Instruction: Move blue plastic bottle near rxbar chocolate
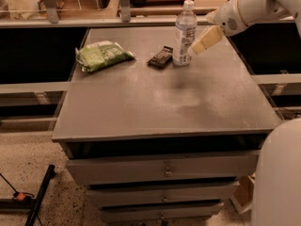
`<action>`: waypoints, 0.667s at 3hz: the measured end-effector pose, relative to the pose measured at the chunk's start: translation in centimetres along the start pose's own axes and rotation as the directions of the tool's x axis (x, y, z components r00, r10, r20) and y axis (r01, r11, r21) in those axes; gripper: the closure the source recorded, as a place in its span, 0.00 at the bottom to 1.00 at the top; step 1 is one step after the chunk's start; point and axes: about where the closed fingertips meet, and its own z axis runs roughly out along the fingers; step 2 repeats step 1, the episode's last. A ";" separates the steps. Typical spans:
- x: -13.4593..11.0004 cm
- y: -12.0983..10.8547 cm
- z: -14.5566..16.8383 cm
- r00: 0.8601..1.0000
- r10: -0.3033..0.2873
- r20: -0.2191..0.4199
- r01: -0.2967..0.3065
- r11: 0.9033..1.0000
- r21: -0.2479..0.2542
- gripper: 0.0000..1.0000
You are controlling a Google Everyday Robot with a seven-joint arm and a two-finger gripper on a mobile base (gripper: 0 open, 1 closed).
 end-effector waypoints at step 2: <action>0.2 0.0 -0.2 1.000 0.001 -0.001 -0.001 1.000 0.002 0.00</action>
Offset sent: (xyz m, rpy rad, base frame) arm 0.0000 0.0000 0.0000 0.0000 0.0000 0.0000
